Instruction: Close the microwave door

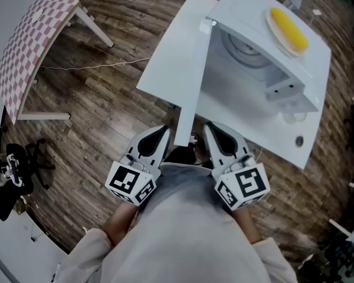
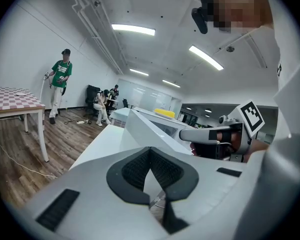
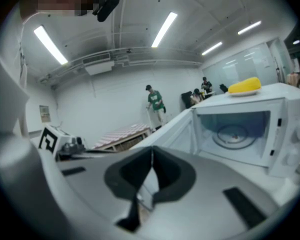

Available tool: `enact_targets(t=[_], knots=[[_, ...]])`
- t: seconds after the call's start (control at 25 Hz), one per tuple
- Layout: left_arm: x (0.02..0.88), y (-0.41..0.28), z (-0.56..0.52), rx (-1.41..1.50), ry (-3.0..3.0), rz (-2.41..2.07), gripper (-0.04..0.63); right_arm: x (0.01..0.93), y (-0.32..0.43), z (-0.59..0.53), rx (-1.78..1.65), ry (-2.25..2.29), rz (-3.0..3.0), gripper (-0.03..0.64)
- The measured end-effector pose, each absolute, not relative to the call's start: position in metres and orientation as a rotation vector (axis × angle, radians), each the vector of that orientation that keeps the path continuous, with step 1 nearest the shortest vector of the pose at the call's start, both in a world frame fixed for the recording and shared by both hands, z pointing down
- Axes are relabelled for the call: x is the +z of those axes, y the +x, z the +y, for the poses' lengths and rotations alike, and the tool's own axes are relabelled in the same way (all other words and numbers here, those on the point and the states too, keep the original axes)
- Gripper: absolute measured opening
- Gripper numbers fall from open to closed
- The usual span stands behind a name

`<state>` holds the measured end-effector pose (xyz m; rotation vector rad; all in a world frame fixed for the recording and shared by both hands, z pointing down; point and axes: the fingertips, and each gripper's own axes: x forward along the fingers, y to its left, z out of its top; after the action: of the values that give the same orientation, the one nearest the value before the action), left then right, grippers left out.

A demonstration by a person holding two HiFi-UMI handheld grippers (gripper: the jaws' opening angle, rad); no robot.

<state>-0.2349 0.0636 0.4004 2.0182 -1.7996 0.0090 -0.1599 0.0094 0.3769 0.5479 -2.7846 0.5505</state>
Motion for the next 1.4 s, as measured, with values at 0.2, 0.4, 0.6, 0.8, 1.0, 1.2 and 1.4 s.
enact_targets(t=[0.2, 0.4, 0.6, 0.8, 1.0, 1.2, 1.4], knots=[[0.402, -0.232, 0.061, 0.001, 2.037, -1.768, 0.02, 0.38, -0.16, 0.011, 0.551, 0.556, -2.776, 0.023], [0.401, -0.226, 0.058, -0.003, 2.061, -1.736, 0.02, 0.381, -0.158, 0.012, 0.548, 0.569, -2.765, 0.023], [0.4, -0.223, 0.053, -0.007, 2.078, -1.716, 0.02, 0.382, -0.153, 0.011, 0.548, 0.586, -2.756, 0.023], [0.399, -0.218, 0.049, -0.003, 2.096, -1.69, 0.02, 0.381, -0.149, 0.008, 0.544, 0.601, -2.749, 0.023], [0.399, -0.21, 0.044, 0.004, 2.123, -1.656, 0.02, 0.383, -0.144, 0.007, 0.55, 0.613, -2.743, 0.023], [0.399, -0.201, 0.04, 0.008, 2.144, -1.622, 0.02, 0.385, -0.138, 0.005, 0.56, 0.635, -2.733, 0.023], [0.399, -0.195, 0.039, 0.01, 2.157, -1.599, 0.02, 0.387, -0.132, 0.005, 0.564, 0.652, -2.726, 0.023]])
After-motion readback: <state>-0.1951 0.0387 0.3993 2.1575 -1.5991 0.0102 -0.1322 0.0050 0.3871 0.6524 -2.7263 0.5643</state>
